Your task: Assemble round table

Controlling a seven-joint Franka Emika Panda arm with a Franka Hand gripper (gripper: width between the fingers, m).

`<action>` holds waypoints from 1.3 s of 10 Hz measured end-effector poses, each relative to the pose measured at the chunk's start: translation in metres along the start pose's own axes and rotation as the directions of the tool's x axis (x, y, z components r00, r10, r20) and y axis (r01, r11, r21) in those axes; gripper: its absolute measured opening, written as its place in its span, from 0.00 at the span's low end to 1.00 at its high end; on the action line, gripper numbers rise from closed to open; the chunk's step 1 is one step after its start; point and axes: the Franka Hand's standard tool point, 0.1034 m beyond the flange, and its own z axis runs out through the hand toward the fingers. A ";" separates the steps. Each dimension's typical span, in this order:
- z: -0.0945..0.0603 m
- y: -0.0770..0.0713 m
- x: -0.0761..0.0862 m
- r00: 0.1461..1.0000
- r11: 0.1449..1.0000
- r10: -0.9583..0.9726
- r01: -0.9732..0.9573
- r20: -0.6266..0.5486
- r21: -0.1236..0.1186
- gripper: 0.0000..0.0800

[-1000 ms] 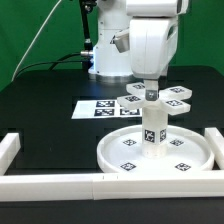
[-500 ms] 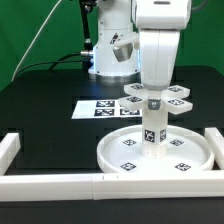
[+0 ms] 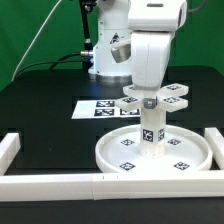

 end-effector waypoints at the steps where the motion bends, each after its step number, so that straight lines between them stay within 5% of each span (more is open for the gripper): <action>1: 0.000 0.000 0.000 0.996 0.996 0.090 -0.090 0.000 0.000 0.57; 4: 0.000 0.000 0.004 0.885 0.886 0.464 -0.464 -0.026 -0.010 0.57; 7: 0.001 0.000 0.005 0.552 0.553 0.833 -0.833 -0.028 0.007 0.57; 10: 0.001 0.000 0.005 0.400 0.401 0.916 -0.916 -0.026 0.019 0.57; 13: 0.001 -0.001 0.005 0.114 0.115 0.993 -0.992 -0.015 0.044 0.57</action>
Offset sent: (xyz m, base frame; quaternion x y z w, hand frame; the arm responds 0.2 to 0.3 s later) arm 0.0026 0.0013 0.0004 -0.0323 0.0251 0.3482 0.9365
